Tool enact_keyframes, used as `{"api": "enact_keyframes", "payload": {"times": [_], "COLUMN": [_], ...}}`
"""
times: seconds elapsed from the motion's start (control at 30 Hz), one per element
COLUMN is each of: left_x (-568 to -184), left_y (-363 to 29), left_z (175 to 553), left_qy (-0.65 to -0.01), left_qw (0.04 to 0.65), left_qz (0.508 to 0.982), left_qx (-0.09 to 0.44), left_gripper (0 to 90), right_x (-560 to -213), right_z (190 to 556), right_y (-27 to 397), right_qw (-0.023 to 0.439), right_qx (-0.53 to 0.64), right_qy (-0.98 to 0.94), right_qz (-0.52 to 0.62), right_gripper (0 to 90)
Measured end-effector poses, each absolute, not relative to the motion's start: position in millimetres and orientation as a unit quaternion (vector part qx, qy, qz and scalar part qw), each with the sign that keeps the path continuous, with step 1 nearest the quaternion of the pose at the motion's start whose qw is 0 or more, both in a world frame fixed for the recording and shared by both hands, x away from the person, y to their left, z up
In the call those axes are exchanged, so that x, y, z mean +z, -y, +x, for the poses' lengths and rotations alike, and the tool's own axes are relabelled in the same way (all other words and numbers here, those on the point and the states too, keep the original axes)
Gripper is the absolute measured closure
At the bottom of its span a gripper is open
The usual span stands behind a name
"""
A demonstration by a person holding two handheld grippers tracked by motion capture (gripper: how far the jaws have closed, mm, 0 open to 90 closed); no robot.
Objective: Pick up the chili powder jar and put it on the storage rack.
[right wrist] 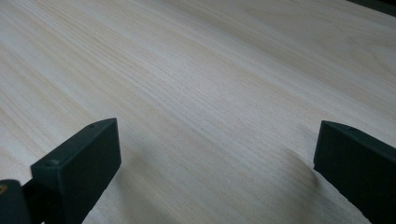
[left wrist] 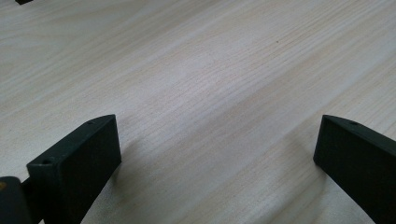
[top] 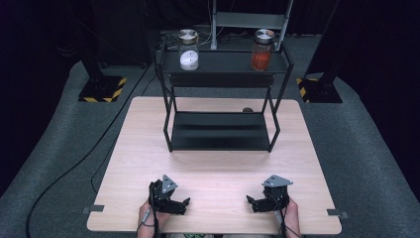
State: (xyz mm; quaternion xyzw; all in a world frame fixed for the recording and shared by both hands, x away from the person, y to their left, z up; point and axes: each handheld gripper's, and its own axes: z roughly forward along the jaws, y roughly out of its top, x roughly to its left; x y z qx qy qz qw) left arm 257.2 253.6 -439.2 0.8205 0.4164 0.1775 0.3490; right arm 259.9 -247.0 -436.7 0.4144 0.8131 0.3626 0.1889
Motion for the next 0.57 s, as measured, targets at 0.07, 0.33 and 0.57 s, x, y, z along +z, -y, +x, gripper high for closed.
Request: {"api": "enact_keyframes", "payload": {"times": [0.07, 0.33, 0.57], "left_x": [-439.1, -439.3, -439.3], "left_y": [-253.5, -253.0, -252.8], "left_z": [257.1, 256.4, 256.5], "left_qy": [-0.416, -0.416, -0.417], "left_qw": [0.349, 0.349, 0.349], "left_qz": [0.821, 0.821, 0.82], "left_qx": [0.178, 0.18, 0.18], "left_gripper": [0.0, 0.0, 0.0], "right_x": [-436.9, -436.5, -437.1], "right_z": [259.7, 259.9, 259.5], "right_y": [247.6, 246.2, 248.7], "right_qw": [0.189, 0.189, 0.188], "right_qx": [0.364, 0.361, 0.367], "right_qy": [-0.813, -0.815, -0.814], "right_qz": [0.414, 0.412, 0.409], "right_gripper": [0.0, 0.0, 0.0]}}
